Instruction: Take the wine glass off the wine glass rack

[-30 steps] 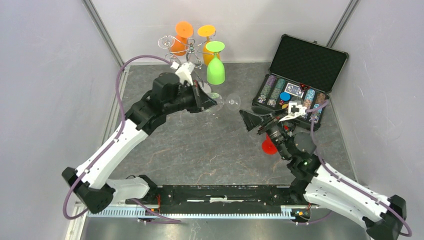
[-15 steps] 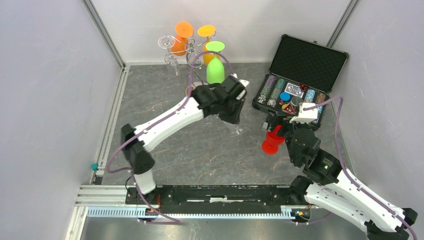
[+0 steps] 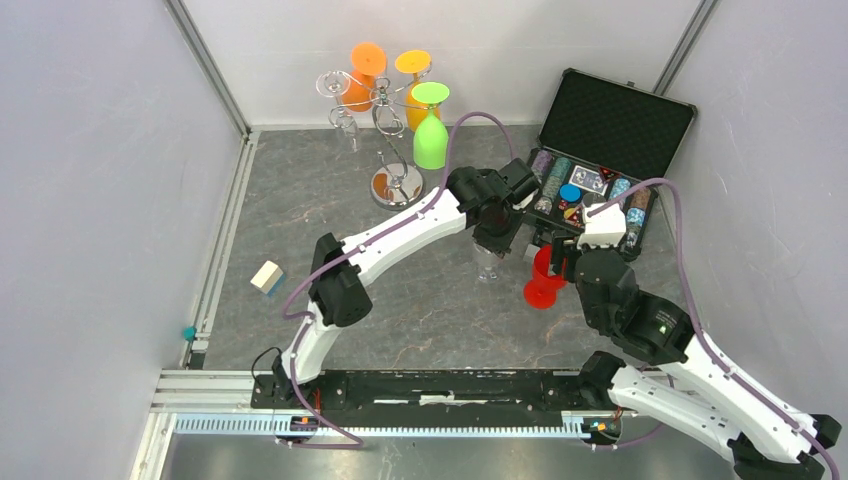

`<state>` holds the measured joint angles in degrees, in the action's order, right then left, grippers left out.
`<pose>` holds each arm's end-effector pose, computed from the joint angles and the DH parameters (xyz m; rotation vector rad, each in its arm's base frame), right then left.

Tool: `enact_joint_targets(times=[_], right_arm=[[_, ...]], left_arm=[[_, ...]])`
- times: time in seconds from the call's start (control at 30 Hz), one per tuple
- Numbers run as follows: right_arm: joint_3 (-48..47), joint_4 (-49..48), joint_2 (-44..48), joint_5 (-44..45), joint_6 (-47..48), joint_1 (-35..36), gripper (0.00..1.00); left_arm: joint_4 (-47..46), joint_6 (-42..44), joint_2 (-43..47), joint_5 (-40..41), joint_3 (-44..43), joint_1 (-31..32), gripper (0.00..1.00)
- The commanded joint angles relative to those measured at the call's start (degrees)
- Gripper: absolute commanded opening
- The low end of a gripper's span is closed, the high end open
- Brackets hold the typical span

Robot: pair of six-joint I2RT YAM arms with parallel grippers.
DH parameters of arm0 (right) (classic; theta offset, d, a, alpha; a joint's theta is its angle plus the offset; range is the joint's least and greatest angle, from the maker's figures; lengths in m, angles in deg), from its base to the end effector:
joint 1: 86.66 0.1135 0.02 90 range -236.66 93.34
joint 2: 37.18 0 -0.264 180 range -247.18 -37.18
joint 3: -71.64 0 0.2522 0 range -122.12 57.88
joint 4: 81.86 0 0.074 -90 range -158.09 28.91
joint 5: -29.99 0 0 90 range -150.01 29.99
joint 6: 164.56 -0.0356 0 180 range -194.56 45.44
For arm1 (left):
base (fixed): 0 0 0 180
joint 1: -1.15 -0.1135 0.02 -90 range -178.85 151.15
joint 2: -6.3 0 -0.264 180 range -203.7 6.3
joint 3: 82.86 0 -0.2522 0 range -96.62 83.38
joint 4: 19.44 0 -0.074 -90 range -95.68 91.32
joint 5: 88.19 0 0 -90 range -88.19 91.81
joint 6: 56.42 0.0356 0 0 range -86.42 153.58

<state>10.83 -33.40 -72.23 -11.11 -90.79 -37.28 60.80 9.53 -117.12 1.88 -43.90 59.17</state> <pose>0.0991 0.0743 0.3371 0.0084 1.8274 -0.0376 0.2416 -0.3869 0.3129 0.8021 2.6274 -0.4381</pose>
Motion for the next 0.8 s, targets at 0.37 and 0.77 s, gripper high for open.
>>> enact_joint_targets(times=[0.37,0.77], right_arm=[[-0.9,1.9,1.3,-0.9,-0.7,0.0,0.71],[-1.4,-2.7,1.2,-6.7,0.8,0.1,0.72]], left_arm=[[-1.2,-0.1,-0.6,0.2,-8.2,-0.6,0.46],[-10.4,-1.4,11.7,-2.7,-2.8,-4.3,0.63]])
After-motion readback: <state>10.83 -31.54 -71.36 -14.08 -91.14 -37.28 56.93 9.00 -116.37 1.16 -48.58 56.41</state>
